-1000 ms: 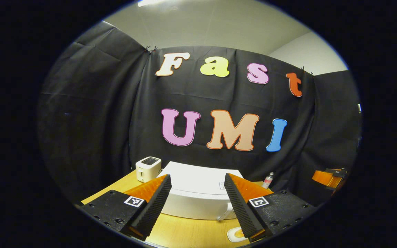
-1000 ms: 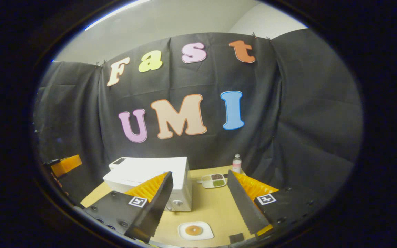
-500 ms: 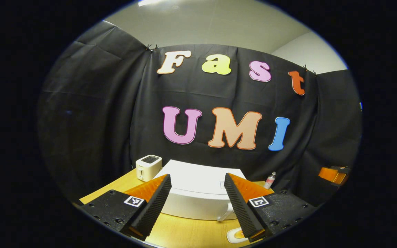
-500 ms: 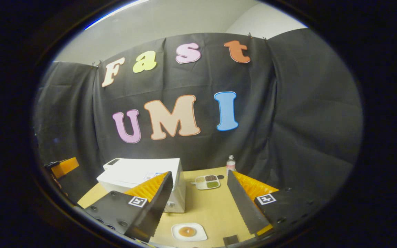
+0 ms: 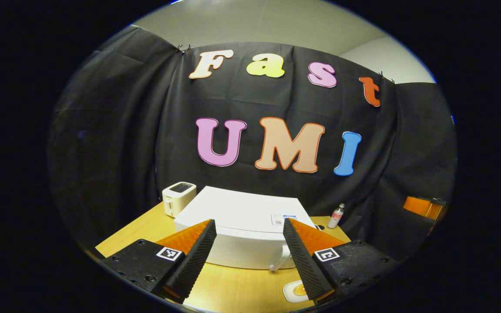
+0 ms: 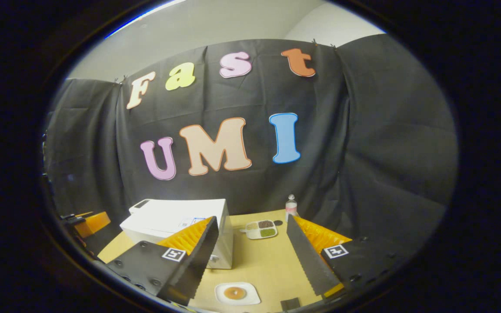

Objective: Open the microwave oven with the left hand, put the food in, and close the microwave oven.

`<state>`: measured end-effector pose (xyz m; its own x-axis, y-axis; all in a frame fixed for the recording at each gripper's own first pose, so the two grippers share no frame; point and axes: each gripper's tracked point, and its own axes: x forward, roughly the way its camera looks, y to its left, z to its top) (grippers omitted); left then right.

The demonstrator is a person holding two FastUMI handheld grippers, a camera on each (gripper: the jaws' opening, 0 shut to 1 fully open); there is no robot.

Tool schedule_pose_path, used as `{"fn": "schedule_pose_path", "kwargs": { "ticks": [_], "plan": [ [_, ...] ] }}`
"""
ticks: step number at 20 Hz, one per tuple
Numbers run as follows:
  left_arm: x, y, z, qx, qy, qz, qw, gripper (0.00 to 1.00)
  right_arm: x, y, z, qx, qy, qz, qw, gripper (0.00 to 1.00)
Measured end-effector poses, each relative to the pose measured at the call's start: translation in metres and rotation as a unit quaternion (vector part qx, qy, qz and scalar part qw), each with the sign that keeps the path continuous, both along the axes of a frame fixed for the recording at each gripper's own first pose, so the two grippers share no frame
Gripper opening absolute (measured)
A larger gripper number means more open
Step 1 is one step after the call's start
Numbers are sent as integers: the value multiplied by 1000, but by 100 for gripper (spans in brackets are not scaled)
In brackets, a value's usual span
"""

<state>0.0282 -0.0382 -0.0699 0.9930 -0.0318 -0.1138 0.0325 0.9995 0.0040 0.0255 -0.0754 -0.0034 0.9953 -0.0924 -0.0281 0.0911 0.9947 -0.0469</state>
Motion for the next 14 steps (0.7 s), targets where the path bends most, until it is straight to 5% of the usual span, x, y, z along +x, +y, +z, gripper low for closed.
{"fn": "schedule_pose_path", "kwargs": {
  "ticks": [14],
  "plan": [
    [37,-39,-139,32,104,-56,992,95,-13,-27,-6,5,16,-30,999,92]
  ]
}}
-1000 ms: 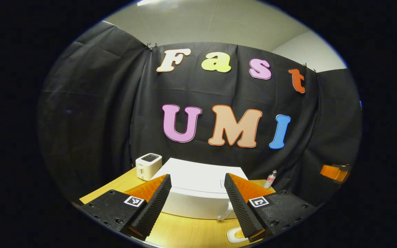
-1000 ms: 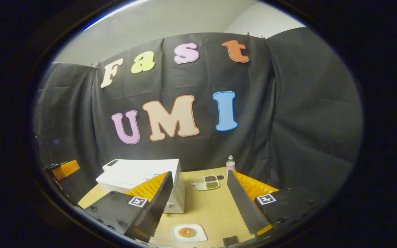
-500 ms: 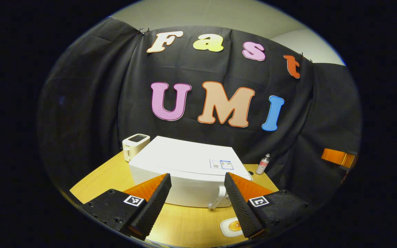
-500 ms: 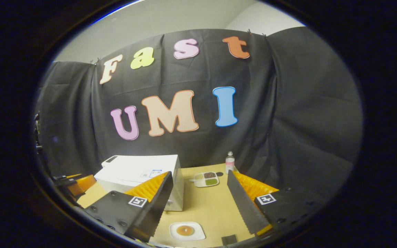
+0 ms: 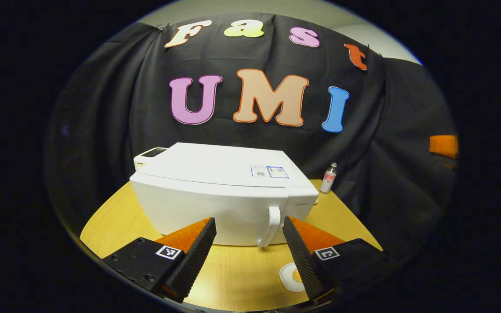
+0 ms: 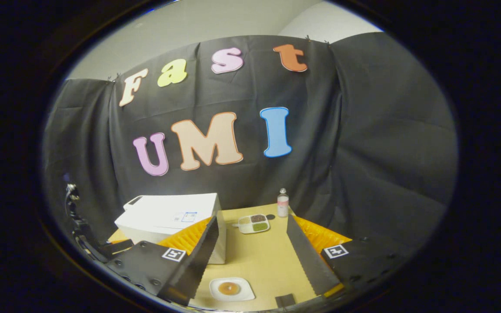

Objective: Open the microwave oven with the left hand, put the food in, and close the microwave oven.

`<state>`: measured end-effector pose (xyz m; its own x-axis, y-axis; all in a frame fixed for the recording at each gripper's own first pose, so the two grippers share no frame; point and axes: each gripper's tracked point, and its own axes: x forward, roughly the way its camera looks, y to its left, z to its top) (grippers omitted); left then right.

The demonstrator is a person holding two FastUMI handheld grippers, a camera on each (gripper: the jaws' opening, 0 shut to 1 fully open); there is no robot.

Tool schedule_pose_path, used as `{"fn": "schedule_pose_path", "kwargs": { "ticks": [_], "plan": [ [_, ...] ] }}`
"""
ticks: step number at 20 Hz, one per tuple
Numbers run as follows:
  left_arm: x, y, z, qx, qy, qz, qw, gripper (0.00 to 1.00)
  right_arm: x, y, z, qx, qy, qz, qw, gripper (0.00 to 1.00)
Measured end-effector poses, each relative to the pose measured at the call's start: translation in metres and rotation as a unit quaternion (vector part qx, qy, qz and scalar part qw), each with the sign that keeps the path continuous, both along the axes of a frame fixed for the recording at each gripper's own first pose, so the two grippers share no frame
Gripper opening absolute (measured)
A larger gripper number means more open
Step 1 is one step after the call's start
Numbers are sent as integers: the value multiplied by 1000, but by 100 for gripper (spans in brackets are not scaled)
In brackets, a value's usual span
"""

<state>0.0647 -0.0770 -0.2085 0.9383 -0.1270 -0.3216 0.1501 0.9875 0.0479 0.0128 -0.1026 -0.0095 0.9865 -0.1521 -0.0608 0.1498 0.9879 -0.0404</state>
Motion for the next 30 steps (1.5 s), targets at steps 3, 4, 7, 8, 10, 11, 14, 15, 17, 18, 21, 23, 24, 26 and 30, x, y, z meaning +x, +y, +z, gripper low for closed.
{"fn": "schedule_pose_path", "kwargs": {
  "ticks": [3,4,7,8,10,11,14,15,17,18,21,23,24,26,30],
  "plan": [
    [6,-14,-31,4,20,-26,999,96,-2,-6,-2,0,3,-12,1000,92],
    [8,-17,-41,4,29,-31,999,96,-3,-7,-2,0,5,-15,1000,92],
    [16,-19,-71,9,55,-37,998,95,-6,-12,-3,-3,5,-26,1000,92],
    [17,-20,-79,8,66,-37,997,95,-7,-14,-3,-3,4,-30,1000,92],
    [24,-21,-94,7,80,-39,996,95,-10,-14,-4,3,5,-35,999,92],
    [26,-24,-101,6,86,-42,995,95,-12,-15,-7,5,5,-37,999,92],
    [35,-31,-118,4,98,-47,994,96,-16,-20,-15,8,14,-47,999,92],
    [39,-34,-124,6,101,-46,994,96,-17,-22,-17,8,18,-51,999,99],
    [48,-36,-131,12,103,-44,994,96,-19,-25,-22,10,23,-56,998,92],
    [51,-37,-134,14,106,-43,993,95,-20,-26,-23,11,26,-58,998,92],
    [61,-35,-142,17,114,-35,993,92,-21,-31,-27,12,31,-64,997,92],
    [66,-32,-148,20,121,-25,992,88,-21,-32,-30,12,34,-66,997,92],
    [69,-31,-149,22,122,-21,992,85,-22,-33,-31,13,35,-66,997,92],
    [72,-30,-151,25,124,-17,992,73,-21,-33,-35,18,39,-65,997,92],
    [75,-28,-147,37,120,-16,992,64,-20,-34,-41,18,45,-65,997,92]
  ]
}}
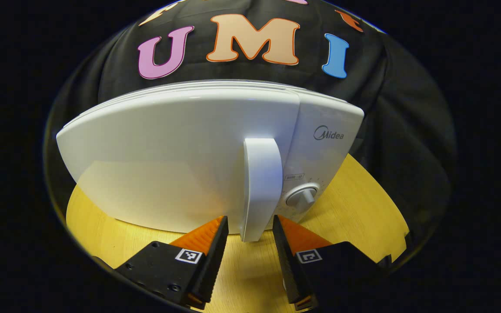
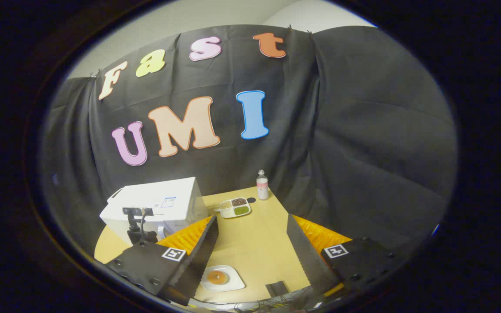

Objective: Open the microwave oven with the left hand, put the food in, and close the microwave oven.

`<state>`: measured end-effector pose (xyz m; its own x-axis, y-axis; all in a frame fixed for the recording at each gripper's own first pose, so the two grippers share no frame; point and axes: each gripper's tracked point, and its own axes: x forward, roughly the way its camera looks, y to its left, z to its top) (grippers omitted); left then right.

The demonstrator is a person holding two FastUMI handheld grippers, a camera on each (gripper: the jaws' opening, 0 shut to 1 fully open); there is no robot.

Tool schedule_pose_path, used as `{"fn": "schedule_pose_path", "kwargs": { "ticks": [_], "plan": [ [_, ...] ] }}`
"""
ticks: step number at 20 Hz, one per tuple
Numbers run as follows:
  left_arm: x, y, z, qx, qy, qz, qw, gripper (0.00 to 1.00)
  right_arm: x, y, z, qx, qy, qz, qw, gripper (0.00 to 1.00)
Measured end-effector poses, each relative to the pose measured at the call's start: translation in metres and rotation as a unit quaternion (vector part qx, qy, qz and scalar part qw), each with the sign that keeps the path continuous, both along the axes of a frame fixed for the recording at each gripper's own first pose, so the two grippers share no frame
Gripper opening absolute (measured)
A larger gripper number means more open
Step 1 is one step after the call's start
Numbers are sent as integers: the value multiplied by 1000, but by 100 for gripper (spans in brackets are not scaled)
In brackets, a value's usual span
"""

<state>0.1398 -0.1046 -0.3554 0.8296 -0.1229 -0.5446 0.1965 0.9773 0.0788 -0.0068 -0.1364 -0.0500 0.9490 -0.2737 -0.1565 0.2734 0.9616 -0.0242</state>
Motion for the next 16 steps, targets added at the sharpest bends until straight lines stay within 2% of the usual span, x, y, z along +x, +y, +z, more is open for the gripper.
{"fn": "schedule_pose_path", "kwargs": {
  "ticks": [1,2,6,7,9,11,14,15,16],
  "plan": [
    [1,-1,-1,4,0,-1,1000,55,0,-1,-1,-1,1,0,1000,92],
    [3,-2,-1,7,1,-3,1000,56,0,-1,-1,-1,1,0,1000,92],
    [8,-1,-10,17,10,19,1000,37,1,-3,-3,1,3,1,1000,92],
    [9,-2,-10,16,7,19,1000,27,1,-3,-4,1,4,1,1000,92],
    [7,-2,-11,20,11,18,1000,29,2,-3,-7,0,6,3,1000,92],
    [7,-3,-11,17,9,18,1000,23,1,-2,-6,1,4,7,1000,92],
    [7,-3,-11,16,6,18,1000,19,2,-2,-10,1,8,11,1000,92],
    [7,-3,-11,14,5,19,1000,16,1,-2,-11,1,10,12,1000,99],
    [7,-3,-11,13,5,19,1000,15,1,-1,-13,1,13,14,1000,99]
  ]
}}
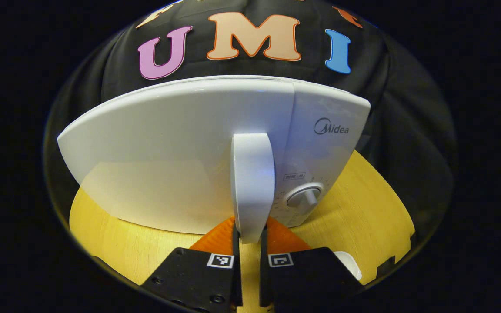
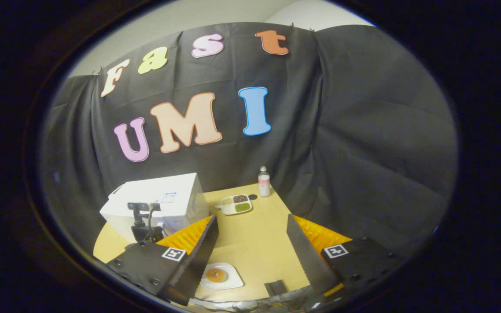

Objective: Open the microwave oven with the left hand, put the food in, and close the microwave oven.

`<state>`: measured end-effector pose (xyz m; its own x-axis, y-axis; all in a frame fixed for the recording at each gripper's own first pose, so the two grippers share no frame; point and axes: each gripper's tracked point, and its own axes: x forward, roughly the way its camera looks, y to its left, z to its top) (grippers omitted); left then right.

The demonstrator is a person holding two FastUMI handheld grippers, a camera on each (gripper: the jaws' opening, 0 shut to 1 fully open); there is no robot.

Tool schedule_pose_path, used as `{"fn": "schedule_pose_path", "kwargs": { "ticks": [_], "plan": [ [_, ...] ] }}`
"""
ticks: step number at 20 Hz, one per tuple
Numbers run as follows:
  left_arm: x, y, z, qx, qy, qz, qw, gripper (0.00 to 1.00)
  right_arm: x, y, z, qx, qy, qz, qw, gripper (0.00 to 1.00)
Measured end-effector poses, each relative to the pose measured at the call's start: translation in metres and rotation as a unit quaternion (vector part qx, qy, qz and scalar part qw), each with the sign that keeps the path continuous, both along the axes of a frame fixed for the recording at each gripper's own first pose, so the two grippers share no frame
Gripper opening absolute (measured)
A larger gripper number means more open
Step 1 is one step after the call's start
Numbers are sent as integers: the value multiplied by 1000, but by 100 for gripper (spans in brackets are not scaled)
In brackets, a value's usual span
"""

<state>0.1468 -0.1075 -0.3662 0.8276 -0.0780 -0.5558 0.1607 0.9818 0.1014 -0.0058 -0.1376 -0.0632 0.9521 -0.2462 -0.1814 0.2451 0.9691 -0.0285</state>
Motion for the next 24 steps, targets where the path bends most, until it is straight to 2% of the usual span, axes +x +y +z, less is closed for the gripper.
{"fn": "schedule_pose_path", "kwargs": {
  "ticks": [5,10,11,13,14,15,16,18,19,20,21,22,23,24],
  "plan": [
    [-1,0,1,-4,-4,8,1000,6,2,3,-13,1,15,13,1000,99],
    [0,1,1,-13,-5,30,999,4,9,2,-19,7,21,25,999,99],
    [-1,1,2,-12,-6,33,999,4,12,2,-19,11,21,27,999,92],
    [-1,1,1,-13,-4,39,999,4,18,2,-21,16,22,33,999,92],
    [0,1,2,-15,1,43,999,2,22,3,-24,16,25,38,999,99],
    [-1,2,1,-20,3,49,999,2,26,3,-27,14,30,43,999,99],
    [0,1,2,-21,1,50,999,2,30,3,-30,11,33,47,998,92],
    [-2,1,2,-21,4,52,998,2,37,5,-38,10,46,57,997,92],
    [-11,3,-1,-22,17,59,998,2,40,7,-41,10,51,62,997,99],
    [-24,5,0,-26,19,63,997,2,43,8,-44,10,56,66,996,99],
    [-37,9,2,-23,8,55,998,1,47,9,-48,10,61,70,996,92],
    [-49,13,0,-18,7,48,999,1,51,10,-52,13,67,75,995,92],
    [-63,18,-1,-19,12,46,999,1,55,13,-55,18,72,83,994,99],
    [-73,22,1,-23,15,48,998,1,58,16,-59,22,77,92,993,99]
  ]
}}
